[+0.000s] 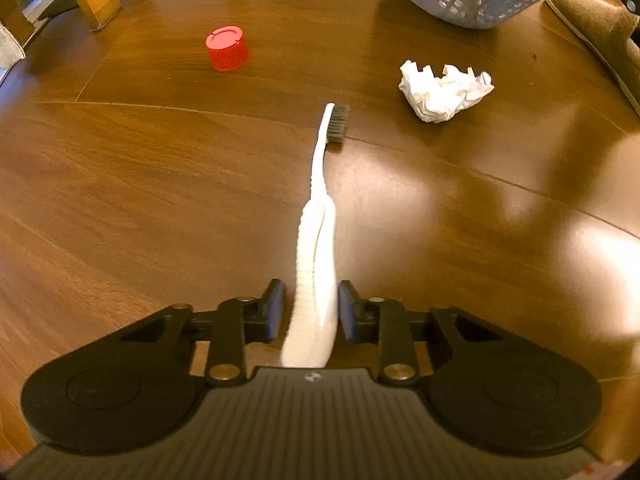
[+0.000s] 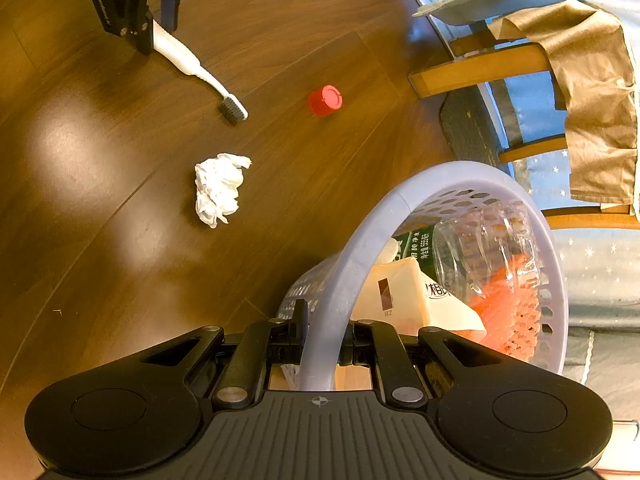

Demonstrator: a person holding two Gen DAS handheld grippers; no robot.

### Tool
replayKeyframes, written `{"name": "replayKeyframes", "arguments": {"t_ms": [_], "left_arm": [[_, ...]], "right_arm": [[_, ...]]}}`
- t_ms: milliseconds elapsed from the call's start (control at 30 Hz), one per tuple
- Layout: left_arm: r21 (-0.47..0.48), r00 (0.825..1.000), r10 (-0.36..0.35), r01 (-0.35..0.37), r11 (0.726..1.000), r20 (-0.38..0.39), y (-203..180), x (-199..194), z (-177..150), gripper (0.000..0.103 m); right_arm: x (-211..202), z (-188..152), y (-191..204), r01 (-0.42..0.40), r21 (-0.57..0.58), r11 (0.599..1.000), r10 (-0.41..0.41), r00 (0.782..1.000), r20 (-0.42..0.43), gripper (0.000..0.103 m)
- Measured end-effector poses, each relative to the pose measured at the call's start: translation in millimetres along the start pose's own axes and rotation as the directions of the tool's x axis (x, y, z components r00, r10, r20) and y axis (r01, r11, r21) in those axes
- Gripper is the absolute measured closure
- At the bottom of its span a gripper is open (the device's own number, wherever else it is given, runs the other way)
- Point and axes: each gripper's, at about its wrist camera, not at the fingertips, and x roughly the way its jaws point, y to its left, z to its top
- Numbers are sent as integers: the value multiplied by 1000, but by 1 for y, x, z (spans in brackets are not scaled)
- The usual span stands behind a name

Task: Collect trash
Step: 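Move the left gripper to the white toothbrush and grasp its handle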

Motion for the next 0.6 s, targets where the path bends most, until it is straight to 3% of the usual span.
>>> {"name": "replayKeyframes", "arguments": {"t_ms": [100, 467, 600], "left_arm": [[2, 1000, 12, -12, 1000, -3, -3, 1, 2, 84], [-148, 999, -41, 40, 988, -3, 6, -19, -1, 84], [-144, 999, -48, 48, 988, 4, 3, -38, 3, 84]], "right_arm": [[0, 0, -1, -1, 3, 1000, 1, 1000, 0, 95], [-1, 1, -1, -3, 2, 1000, 3, 1000, 2, 95], [-1, 0, 1, -4, -9, 1000, 4, 1000, 5, 95]]}}
